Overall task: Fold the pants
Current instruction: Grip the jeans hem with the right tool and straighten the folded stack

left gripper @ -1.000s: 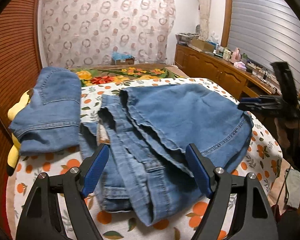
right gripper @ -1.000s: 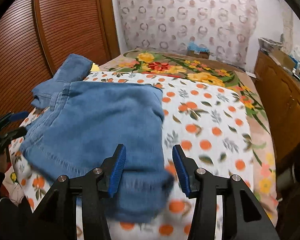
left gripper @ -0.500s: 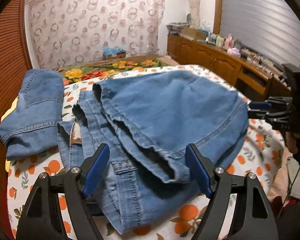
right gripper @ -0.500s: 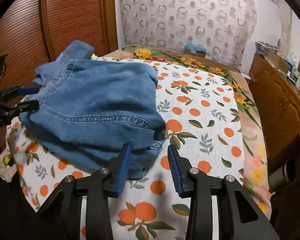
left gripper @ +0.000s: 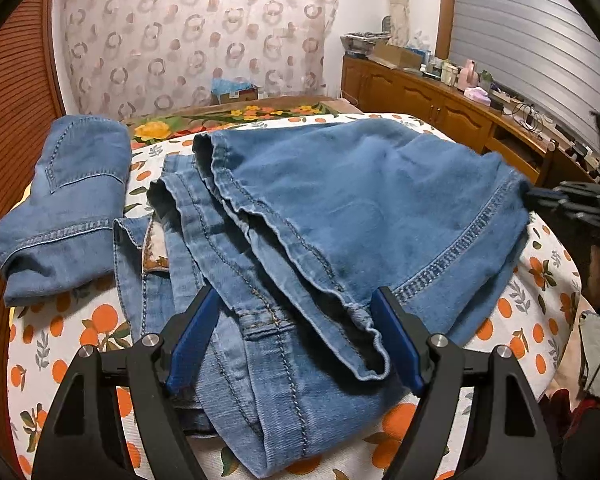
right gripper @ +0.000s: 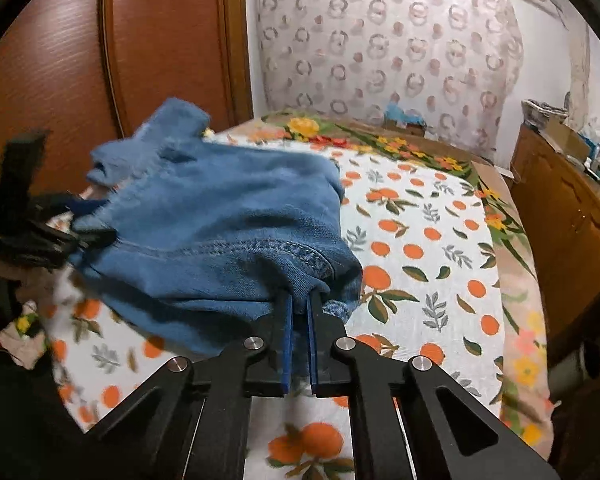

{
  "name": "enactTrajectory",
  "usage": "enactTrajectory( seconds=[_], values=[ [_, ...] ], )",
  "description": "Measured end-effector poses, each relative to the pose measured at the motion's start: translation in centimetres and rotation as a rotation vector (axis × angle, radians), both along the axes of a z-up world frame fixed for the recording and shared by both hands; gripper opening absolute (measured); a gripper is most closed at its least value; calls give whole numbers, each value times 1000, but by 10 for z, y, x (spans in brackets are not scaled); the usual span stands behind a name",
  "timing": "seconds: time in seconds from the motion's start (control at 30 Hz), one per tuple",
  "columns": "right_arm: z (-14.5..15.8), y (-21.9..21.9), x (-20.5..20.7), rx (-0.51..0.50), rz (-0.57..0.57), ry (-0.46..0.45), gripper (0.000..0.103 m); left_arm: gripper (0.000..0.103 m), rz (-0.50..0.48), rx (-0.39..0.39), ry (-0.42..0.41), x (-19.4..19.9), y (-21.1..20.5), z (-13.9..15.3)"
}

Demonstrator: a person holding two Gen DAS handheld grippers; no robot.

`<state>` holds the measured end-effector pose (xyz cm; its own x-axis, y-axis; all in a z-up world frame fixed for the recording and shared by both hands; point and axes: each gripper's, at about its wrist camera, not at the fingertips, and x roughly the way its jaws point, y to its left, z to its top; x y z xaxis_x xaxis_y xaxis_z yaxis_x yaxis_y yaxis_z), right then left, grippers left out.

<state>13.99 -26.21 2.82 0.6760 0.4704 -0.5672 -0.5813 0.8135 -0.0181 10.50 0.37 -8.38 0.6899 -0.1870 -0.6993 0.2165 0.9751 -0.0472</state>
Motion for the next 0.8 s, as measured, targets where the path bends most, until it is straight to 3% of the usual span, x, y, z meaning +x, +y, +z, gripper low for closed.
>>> enactTrajectory(
  seconds=[0.17, 0.37, 0.63, 0.7, 0.77, 0.8],
  values=[
    [9, -6, -28, 6, 11, 25, 5, 80, 6, -3, 7, 0, 1, -2],
    [-14, -13, -29, -3, -3, 129, 5, 80, 2, -16, 11, 1, 4, -5],
    [-1, -14, -31, 9, -25, 109, 6, 80, 10, -15, -2, -2, 6, -1],
    [7, -17, -33, 14, -36, 80, 15, 80, 11, -20, -13, -5, 6, 3],
    [13, -19, -34, 25, -58, 48, 40, 80, 9, -26, -25, -8, 7, 8],
    [17, -20, -32, 41, -69, 34, 60, 80, 7, -28, -31, -8, 5, 12]
  ],
)
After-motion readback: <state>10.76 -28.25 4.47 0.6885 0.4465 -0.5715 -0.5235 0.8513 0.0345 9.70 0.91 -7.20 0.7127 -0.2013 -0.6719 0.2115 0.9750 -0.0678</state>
